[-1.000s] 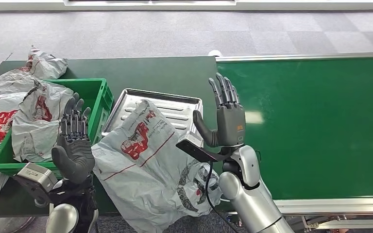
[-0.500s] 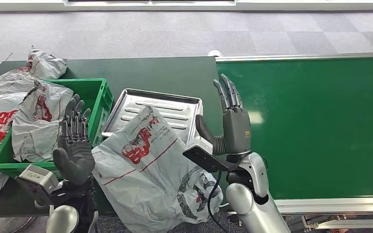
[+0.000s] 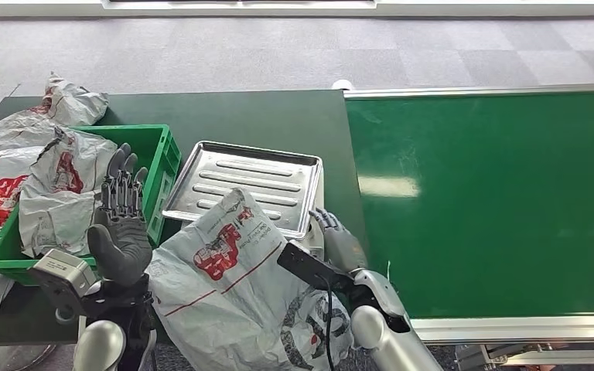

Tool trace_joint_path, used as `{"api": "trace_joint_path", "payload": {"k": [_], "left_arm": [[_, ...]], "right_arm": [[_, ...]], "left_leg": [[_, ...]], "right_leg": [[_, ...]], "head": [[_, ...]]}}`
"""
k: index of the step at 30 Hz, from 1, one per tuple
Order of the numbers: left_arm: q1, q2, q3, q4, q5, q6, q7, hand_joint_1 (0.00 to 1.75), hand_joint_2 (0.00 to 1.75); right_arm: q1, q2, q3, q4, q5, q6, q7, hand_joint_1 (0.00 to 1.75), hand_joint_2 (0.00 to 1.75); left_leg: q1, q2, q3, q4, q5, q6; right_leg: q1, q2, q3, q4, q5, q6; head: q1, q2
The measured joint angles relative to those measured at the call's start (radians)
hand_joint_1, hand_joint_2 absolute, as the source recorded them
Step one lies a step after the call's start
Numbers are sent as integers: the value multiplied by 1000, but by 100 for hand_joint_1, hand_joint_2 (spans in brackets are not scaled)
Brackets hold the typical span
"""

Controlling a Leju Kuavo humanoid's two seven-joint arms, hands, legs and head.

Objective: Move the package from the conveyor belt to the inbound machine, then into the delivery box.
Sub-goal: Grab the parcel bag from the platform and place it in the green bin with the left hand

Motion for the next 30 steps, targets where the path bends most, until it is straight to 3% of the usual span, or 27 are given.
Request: {"api": "trace_joint_path", "payload": {"k": [10,14,19,30], "left_arm": [[2,0,0,-1,-6,4,1,0,0],[4,0,0,-1,-7,9,0,0,0],[24,0,4,-7,-9,19,-6,0,0],[64,-6,13,-21,-10,16,-22,0,0]], "right_arm": [[-16,33,8,152,29,-51,-30,0,175],[-20,37,8,164,62,-59,-31,175,175],[-6,39,27,155,165,-131,-23,175,175],[76,37,27,40,251,-191,-36,175,175]], "left_leg": [[0,2,6,0,-2,-2],[0,3,9,-1,-2,-2],[1,3,10,0,-1,-2],[1,2,9,0,-3,-2]], "right_leg": [[0,1,4,0,-1,-1],[0,1,7,0,-1,-1],[1,1,8,0,0,-2],[1,1,7,0,-2,-3]], "head": [[0,0],[0,0],[0,0],[0,0]]}}
